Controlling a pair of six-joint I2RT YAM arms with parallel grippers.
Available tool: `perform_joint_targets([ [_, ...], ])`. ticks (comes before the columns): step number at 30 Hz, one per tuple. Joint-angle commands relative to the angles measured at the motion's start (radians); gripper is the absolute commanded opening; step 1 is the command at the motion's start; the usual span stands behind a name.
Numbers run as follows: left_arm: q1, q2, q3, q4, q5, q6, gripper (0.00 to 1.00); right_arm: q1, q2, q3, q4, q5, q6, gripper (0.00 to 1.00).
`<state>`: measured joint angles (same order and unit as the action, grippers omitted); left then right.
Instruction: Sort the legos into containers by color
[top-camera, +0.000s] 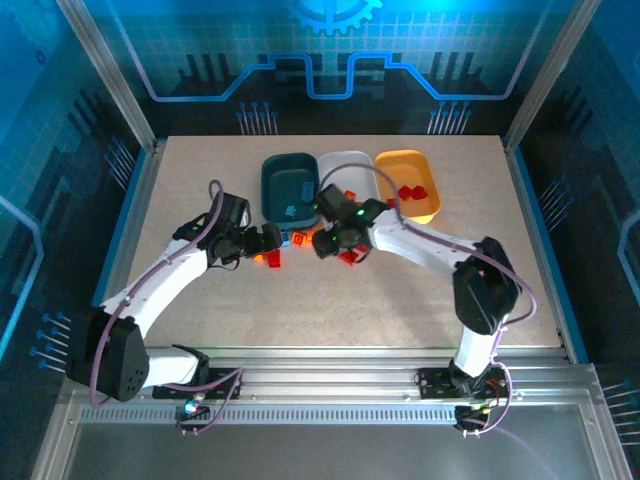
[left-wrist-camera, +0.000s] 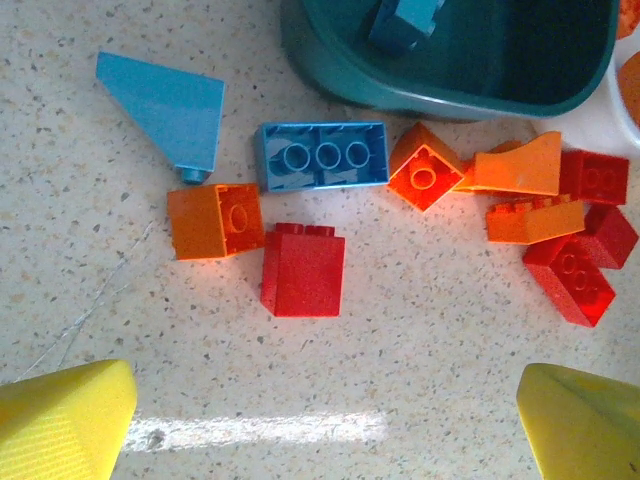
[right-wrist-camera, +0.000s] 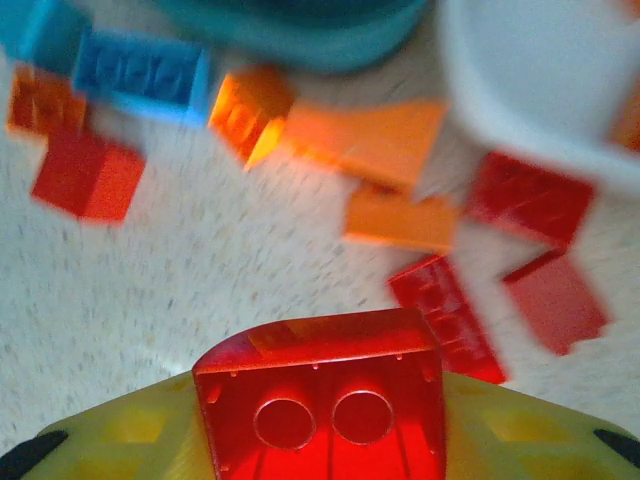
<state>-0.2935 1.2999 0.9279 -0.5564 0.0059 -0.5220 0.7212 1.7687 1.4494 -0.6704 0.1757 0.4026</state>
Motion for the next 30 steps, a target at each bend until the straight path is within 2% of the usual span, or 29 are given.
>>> perform_joint_targets([
  [1, -0.011, 0.032, -0.029, -0.024, -0.049, 0.02, 0.97, -0.16, 0.014, 0.046, 0.001, 0.032, 0.006, 0.5],
  [5, -0.043, 0.103, -0.018, -0.019, -0.038, 0.04, 0.91, -0.325, 0.107, 0.139, -0.028, 0.058, -0.001, 0.5],
  [10, -0.072, 0.145, -0.035, 0.024, -0.005, 0.027, 0.9, -0.458, 0.236, 0.24, -0.058, 0.068, -0.002, 0.51],
  [16, -0.054, 0.117, -0.022, -0.047, -0.187, 0.037, 0.91, -0.529, 0.27, 0.298, -0.071, 0.062, -0.004, 0.65],
  [19, 0.015, 0.071, -0.03, -0.057, -0.215, 0.007, 0.91, -0.517, 0.228, 0.276, -0.059, 0.065, -0.006, 0.69],
  [24, 0.236, 0.043, -0.054, -0.026, -0.189, -0.106, 0.91, -0.468, 0.117, 0.186, -0.022, 0.066, -0.006, 0.71],
  [28, 0.316, 0.14, 0.001, 0.007, -0.223, -0.085, 0.99, -0.436, 0.01, 0.082, 0.028, -0.005, 0.024, 0.71],
  [30, 0.342, 0.22, 0.043, 0.04, -0.188, -0.043, 0.99, -0.417, -0.036, 0.03, 0.052, -0.034, 0.038, 0.72],
])
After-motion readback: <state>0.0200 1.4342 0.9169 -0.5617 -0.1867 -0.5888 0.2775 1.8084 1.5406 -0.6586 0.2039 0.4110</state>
